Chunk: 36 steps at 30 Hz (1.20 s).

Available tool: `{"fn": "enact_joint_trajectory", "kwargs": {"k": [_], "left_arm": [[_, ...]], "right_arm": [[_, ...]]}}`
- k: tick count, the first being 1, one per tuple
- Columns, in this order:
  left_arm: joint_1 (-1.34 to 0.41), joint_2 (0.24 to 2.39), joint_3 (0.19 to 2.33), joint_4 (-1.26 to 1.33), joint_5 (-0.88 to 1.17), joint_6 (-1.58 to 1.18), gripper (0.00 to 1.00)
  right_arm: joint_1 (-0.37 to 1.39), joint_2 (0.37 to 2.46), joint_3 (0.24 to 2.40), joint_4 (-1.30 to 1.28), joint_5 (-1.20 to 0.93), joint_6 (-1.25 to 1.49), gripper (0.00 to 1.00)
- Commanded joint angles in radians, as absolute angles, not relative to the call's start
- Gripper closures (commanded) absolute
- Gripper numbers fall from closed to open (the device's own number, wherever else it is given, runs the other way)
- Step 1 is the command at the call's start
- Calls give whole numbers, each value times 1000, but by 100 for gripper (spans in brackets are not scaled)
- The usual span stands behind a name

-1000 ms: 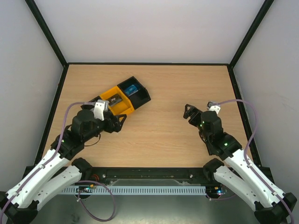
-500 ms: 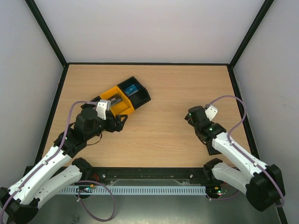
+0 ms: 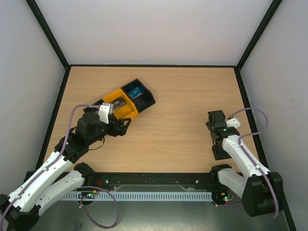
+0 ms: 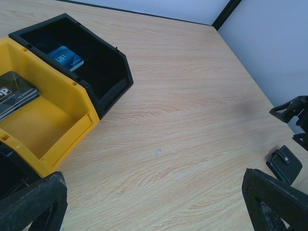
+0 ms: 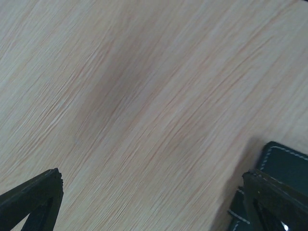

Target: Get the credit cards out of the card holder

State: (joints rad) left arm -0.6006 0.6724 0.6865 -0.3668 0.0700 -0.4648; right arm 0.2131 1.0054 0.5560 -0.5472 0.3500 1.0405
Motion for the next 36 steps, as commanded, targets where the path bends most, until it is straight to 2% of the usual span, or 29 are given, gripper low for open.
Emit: {"fn": "enact_joint_trajectory", "kwargs": {"k": [1,9,19,36], "left_arm": [[-596,692,690,-375,66,-465,0],[-595,712,692,-383,49,-469,0],[-595,700,693,-389,34,-474,0],[-596,714,694,-395,19,-481,0]], "right_arm": [[121,976,554,-640,327,1058,1],[71,1020,604,-806,347,1122,1],[54,1057,536,-787,390,1257,1],[54,1104,419,-439,-70,1040,18]]}}
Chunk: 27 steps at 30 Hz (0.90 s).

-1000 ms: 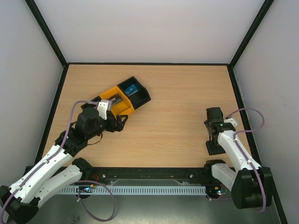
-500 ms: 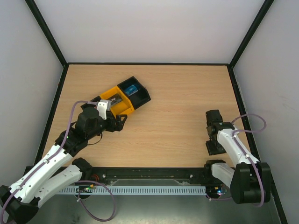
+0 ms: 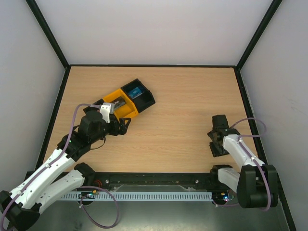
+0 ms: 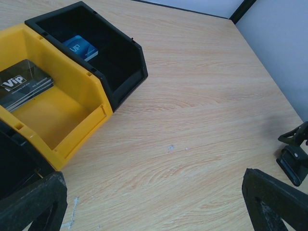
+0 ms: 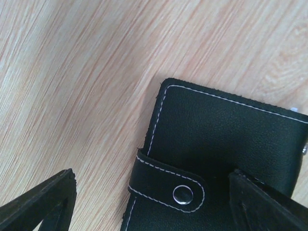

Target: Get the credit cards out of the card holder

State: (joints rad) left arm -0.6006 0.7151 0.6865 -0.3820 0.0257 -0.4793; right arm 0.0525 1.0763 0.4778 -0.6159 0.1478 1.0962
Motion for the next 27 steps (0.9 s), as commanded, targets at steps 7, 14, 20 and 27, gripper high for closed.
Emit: {"fn": "enact_joint_trajectory", "kwargs": {"k": [7,14,20,27], "left_arm": [[-589,724,696,-396,18,-483,0],[-567,725,691,-386,56,-479,0],[-557,716,692,-388,54,-480,0],[-558,705,695,-387,83,-463,0]], "right_arm": [[73,1096,387,-308,-197,1013,21],[134,1115,405,-210,-317,933,17],[224,1159,400,-89,-349,849,17],[446,1294,467,-5,-422,711,22]]}}
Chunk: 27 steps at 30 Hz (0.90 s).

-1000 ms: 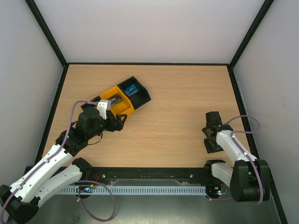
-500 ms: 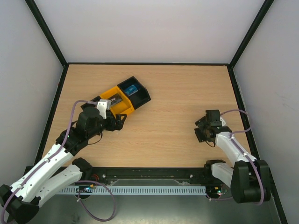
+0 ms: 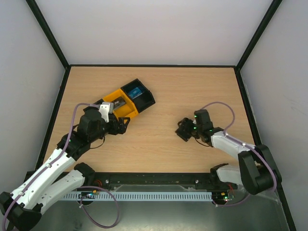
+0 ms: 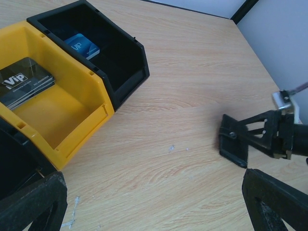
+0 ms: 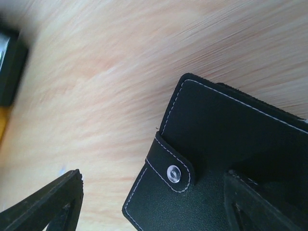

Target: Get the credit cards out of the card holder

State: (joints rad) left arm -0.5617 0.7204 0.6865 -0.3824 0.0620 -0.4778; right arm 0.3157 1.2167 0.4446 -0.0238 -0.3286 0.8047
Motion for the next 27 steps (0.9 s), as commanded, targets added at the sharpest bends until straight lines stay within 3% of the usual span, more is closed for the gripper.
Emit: {"fn": "enact_joint_trajectory", "kwargs": {"k": [1,13,27], "left_arm": [[-557,704,695,-388,78,-463,0],[-554,669,685,-364,150,-437,0],[-556,732,701,-393,154,-501,3]], "right_arm": [[489,1319,484,-1,-421,701,22],[804,1489,611,2,-458,616,31],[842,1239,590,-104,-183,654,32]]}}
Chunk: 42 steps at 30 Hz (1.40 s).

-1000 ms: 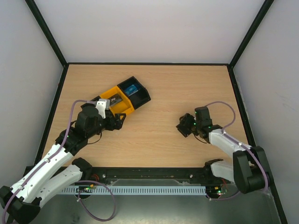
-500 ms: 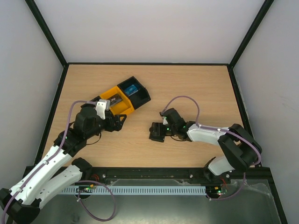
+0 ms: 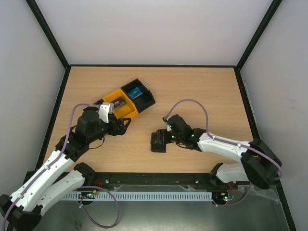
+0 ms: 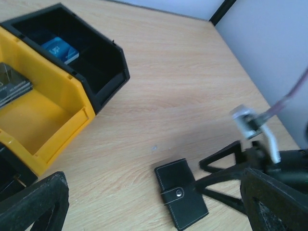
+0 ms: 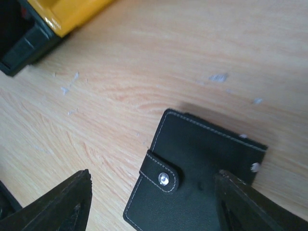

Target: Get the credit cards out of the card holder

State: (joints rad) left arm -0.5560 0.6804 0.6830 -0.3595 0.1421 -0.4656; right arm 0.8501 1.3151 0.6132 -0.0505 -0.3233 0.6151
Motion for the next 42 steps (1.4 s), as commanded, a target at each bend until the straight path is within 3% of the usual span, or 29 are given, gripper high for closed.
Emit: {"fn": "enact_joint_trajectory", "kwargs": {"k": [1,9,12,18,21,32,42], "left_arm": [[-557,752,716,-407,164,-509,4],[-641,838,676,-316,221,-596,32],[-684,899,651,-269,226,-656,42],[-754,1027,579,-101,262,-699,73],[-755,1082,528,8,294,-721,81],[-755,1324,467,265,481,-742,87],[-760,1411,431,306,437,-731,93]], "right_arm": [[834,1218,579,-102,-163,669,33],[752,1120,405,69,-199,795,56],[738,1121,350,141,-233,851,60],[738,1167,233,371,-318,959,65],[738,1219,205,457,-342,993,66],[737,1391,192,637,-416,1034,66],[738,1499,195,794,-506,1117,65]]}}
